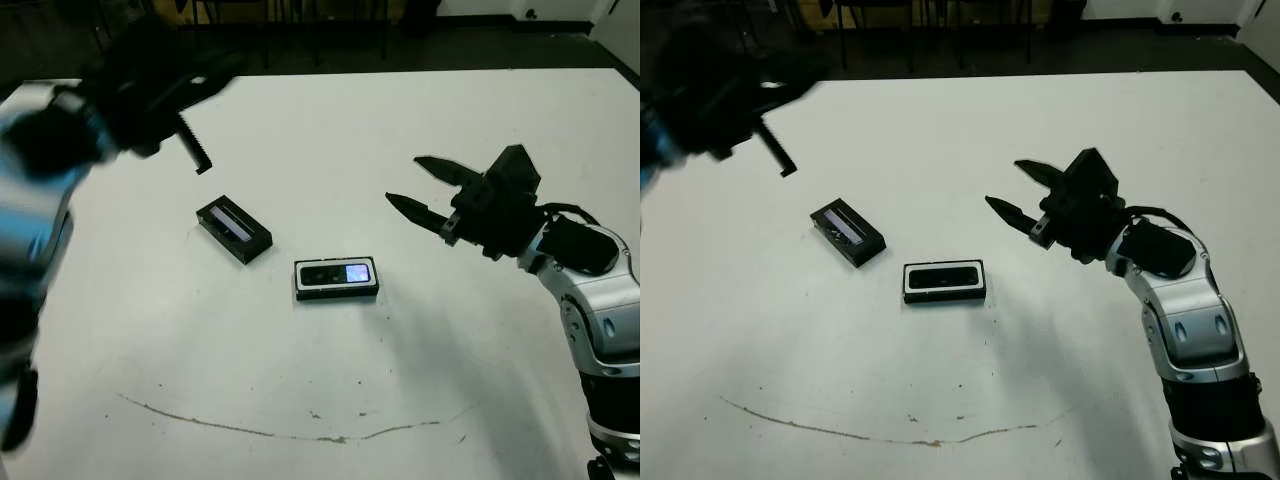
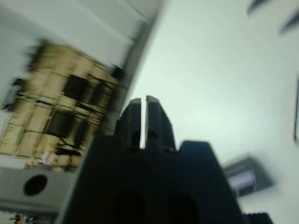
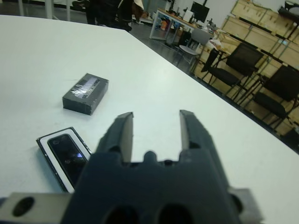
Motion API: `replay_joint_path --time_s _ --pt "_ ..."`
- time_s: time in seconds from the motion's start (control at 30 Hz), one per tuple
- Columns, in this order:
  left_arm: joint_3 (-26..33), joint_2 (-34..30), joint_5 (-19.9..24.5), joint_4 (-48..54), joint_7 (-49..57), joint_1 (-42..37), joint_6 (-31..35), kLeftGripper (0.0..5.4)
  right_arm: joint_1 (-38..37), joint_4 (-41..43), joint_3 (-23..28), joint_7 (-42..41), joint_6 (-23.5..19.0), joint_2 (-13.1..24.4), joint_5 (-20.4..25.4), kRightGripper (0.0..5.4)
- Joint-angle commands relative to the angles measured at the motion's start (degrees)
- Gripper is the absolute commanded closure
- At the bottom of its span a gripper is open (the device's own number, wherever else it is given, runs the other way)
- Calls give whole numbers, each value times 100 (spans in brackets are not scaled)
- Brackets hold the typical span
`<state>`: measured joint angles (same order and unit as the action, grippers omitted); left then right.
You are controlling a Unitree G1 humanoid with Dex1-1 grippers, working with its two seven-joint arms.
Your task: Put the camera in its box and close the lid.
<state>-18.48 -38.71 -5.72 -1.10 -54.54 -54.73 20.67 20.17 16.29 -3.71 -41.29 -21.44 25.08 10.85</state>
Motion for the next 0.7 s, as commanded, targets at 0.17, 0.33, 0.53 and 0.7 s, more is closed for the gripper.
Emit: replay_joint_path --time_s 0.17,0.33,0.53,0.7 --pt "-1001 1042 -896 -2446 -85 -686 -396 540 -3 -334 -102 -68 492 -13 42 486" --pt "-1318 1689 -1163 -3472 -161 -677 -640 540 -3 -310 -128 -94 259 -19 209 539" --pt "-1485 2214 -1548 -4028 374 -379 -644 540 -21 -291 -200 -26 212 -8 229 539" --pt "-1723 2329 -1830 -4339 248 -277 -851 540 -28 -296 -232 1 232 45 160 539"
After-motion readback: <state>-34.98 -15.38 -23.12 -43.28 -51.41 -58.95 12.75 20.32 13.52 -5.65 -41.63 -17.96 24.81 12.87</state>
